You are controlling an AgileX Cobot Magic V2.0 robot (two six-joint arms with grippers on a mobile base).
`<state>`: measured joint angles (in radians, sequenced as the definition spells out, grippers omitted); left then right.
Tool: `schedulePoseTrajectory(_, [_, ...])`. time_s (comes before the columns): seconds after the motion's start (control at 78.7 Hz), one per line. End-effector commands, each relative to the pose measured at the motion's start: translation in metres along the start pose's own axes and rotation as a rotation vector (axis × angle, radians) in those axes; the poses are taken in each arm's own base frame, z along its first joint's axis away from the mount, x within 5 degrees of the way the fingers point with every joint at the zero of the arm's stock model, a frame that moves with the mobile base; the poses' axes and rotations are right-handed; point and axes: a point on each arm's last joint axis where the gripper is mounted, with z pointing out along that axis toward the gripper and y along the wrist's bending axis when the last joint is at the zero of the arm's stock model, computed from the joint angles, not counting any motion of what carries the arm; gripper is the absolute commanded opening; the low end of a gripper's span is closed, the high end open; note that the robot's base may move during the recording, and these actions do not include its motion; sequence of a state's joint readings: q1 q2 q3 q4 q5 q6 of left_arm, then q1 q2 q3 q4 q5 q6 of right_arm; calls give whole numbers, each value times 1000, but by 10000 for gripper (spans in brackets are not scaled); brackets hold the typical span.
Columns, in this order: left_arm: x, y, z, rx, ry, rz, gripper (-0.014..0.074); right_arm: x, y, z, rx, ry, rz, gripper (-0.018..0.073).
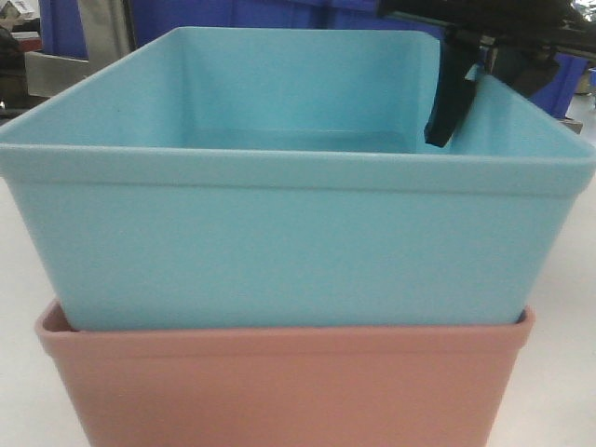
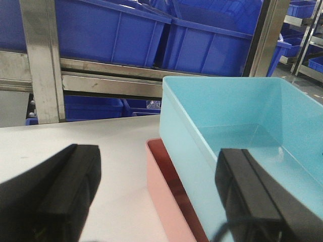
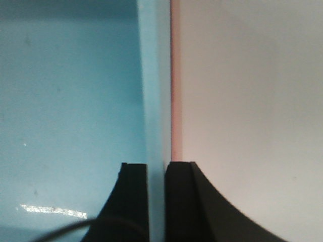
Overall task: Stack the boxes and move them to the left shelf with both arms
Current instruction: 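Lower the light-blue bin into the pink bin and open the right gripper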
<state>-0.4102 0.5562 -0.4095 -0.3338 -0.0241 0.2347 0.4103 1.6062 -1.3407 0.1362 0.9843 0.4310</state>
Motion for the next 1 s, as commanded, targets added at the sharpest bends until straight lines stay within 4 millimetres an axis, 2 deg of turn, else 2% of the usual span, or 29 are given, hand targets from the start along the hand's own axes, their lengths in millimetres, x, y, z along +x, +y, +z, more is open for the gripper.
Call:
schedulePoseTrajectory(0.0, [-16, 1, -1, -17, -97, -6, 386, -5, 7, -23, -84, -116, 5, 57])
schedulePoseTrajectory(0.445, [-16, 1, -1, -17, -97, -6, 386, 0, 4, -8, -57, -100, -68, 63])
schedulePoseTrajectory(0.508, [-16, 1, -1, -17, -97, -6, 386, 0, 4, -8, -59, -106, -78, 113])
schedulePoseTrajectory(0.623, [-16, 1, -1, -17, -97, -6, 386, 0, 4, -8, -58, -104, -91, 295])
schedulePoseTrajectory(0.686, [-16, 1, -1, -17, -97, -6, 386, 1, 5, -9, -58, -105, -111, 360])
schedulePoseTrajectory(0.864, [-16, 1, -1, -17, -97, -6, 386, 1, 6, -22, -80, -157, -136, 372])
schedulePoseTrajectory(0.991, [-16, 1, -1, -17, -97, -6, 386, 2, 8, -44, -114, -248, -186, 372])
